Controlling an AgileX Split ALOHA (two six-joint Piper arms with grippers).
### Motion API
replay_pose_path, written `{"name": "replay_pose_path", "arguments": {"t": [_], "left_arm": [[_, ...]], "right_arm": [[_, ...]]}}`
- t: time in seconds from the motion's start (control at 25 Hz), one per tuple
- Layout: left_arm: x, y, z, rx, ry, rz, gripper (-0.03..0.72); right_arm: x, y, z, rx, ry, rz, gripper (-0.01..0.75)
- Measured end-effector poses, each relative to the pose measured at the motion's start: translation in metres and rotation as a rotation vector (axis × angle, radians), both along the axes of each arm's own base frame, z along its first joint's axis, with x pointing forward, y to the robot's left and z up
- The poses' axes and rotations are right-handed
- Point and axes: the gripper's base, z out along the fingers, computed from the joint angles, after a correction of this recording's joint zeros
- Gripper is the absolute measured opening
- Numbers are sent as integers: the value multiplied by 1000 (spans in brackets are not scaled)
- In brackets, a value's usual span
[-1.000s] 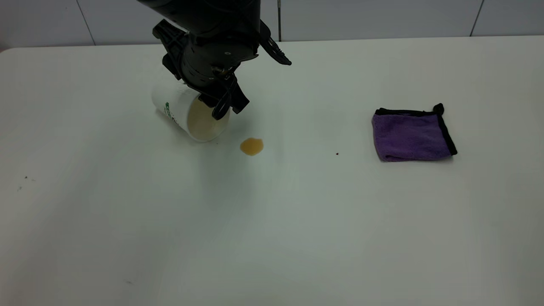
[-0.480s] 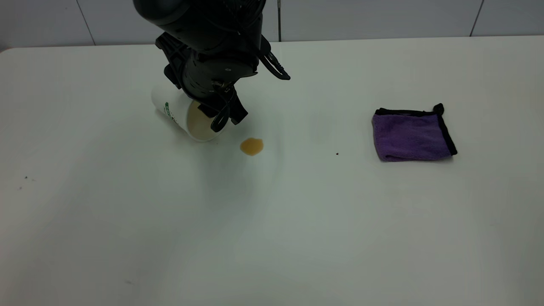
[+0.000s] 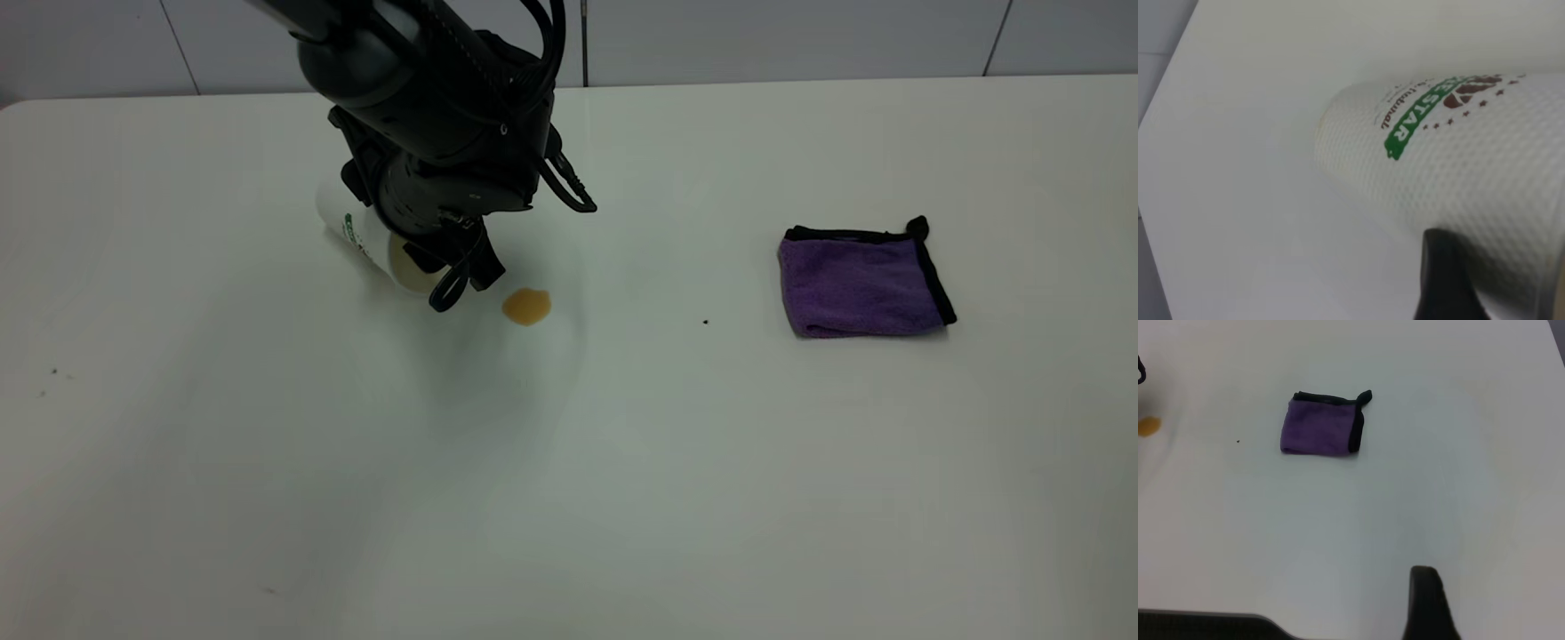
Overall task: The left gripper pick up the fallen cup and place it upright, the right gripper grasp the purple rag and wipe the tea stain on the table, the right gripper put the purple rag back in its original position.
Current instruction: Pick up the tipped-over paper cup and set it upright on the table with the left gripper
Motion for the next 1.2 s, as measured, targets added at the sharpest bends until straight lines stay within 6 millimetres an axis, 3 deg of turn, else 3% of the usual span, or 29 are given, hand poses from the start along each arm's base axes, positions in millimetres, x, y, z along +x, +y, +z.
{"name": "replay_pose_path", "arguments": {"t": [0.48, 0.6, 0.88, 1.0, 1.2], "left_arm": [[5, 4, -16, 71, -112, -33, 452], [4, 6, -18, 79, -126, -16, 378], [6, 11, -11, 151, -177, 17, 5], [6, 10, -7, 173, -157, -3, -25], [14, 13, 22, 58, -30, -19, -26]], "right_arm": [[0, 0, 0, 0, 0, 0, 533], [0, 0, 0, 0, 0, 0, 533], [0, 0, 0, 0, 0, 0, 533], [0, 0, 0, 0, 0, 0, 533], [0, 0, 0, 0, 0, 0, 533]]}}
